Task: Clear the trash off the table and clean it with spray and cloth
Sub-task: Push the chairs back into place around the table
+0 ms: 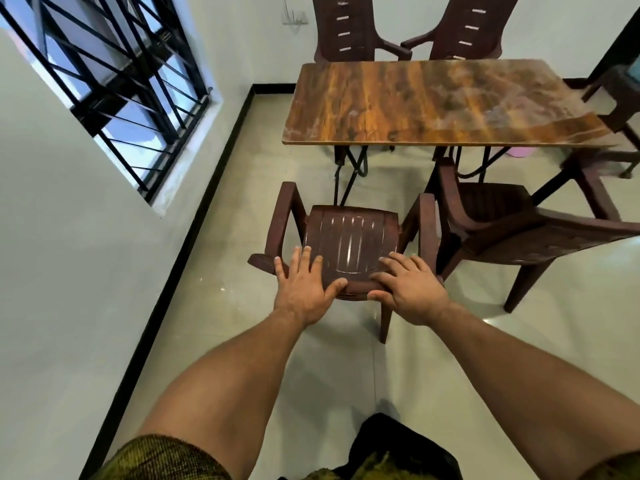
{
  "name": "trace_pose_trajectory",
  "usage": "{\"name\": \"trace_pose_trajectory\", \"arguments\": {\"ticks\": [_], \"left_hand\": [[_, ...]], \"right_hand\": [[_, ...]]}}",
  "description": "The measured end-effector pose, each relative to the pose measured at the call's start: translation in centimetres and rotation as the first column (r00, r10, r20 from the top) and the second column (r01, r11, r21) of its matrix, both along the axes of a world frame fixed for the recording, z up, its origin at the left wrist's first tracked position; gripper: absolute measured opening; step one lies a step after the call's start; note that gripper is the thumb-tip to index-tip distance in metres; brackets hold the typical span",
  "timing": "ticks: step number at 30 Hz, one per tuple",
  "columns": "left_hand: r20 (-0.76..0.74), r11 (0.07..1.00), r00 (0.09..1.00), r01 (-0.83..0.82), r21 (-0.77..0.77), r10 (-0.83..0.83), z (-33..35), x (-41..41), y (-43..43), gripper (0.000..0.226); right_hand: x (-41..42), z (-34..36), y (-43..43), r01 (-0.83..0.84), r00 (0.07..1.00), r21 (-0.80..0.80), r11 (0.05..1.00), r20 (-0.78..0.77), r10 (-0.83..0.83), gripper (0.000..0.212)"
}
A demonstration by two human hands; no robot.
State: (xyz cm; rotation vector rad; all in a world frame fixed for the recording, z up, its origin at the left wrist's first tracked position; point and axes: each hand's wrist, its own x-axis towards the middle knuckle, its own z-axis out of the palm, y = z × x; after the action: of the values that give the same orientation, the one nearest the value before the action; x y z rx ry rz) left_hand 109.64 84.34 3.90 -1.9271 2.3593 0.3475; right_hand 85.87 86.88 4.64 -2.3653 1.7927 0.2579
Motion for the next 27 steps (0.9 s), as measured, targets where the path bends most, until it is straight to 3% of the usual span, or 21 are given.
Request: {"name": "trace_pose_trajectory", "arguments": {"ticks": [4, 11, 18, 23, 27], "left_hand": [[-0.04, 0.995, 0.995, -0.087, 0.043, 0.088, 0.3, -5.6, -3.9, 0.082], [-0.066, 0.989, 0.992, -0.105, 0.104, 0.112, 0.3, -11.0, -10.1, 0.065], [0.011, 0.983, 0.985, -0.175, 0.051, 0.175, 0.8, -14.4, -13.0, 0.072], [-0.008, 0.986, 0.986, 0.167, -0.007, -0.167, 0.3, -17.9, -14.0, 0.067], [-0.083, 0.941, 0.939, 0.337, 0.017, -0.334, 0.5, -20.8, -14.7, 0.06]], "right_hand": [[-4.3, 0.7, -4.9, 0.107, 0.994, 0.072, 0.992, -0.002, -0.107, 0.066], [-9.3, 1.3, -10.4, 0.123, 0.992, 0.094, 0.988, -0.003, -0.123, 0.063], [-11.5, 1.2, -13.9, 0.093, 0.992, 0.134, 0.987, 0.066, -0.103, 0.068], [-13.2, 1.2, -13.9, 0.087, 0.955, 0.076, 0.993, 0.276, -0.105, 0.062], [-16.9, 1.5, -13.4, 0.228, 0.928, -0.002, 0.974, 0.304, -0.217, 0.06]]}}
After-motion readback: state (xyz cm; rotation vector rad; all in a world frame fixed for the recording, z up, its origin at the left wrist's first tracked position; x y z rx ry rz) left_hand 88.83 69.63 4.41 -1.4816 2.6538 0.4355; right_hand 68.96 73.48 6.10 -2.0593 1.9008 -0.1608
